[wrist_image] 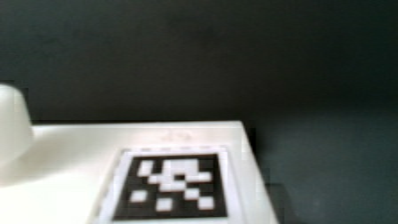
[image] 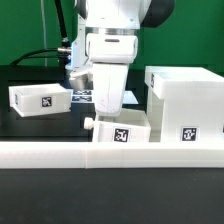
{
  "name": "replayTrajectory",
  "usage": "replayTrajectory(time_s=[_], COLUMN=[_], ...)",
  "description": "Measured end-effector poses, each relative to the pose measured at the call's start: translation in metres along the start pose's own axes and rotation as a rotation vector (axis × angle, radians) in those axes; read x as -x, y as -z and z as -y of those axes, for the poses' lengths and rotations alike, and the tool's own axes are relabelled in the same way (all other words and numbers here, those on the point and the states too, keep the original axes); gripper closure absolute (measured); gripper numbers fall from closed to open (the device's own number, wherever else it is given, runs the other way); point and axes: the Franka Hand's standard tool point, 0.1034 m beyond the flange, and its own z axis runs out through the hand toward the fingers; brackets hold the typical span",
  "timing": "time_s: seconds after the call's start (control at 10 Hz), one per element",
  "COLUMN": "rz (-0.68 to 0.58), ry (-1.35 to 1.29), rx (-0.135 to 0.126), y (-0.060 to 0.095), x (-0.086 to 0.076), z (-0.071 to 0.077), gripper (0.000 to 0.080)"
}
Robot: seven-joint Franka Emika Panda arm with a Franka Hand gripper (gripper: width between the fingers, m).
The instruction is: Assemble drawer
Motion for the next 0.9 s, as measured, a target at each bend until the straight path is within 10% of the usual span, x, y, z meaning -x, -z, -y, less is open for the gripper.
replayTrajectory(time_s=[0.9], rz=[0.009], ry=[0.006], rx=[-0.027], y=[0.006], x=[-0.003], z=[-0.011], gripper=[0.0758])
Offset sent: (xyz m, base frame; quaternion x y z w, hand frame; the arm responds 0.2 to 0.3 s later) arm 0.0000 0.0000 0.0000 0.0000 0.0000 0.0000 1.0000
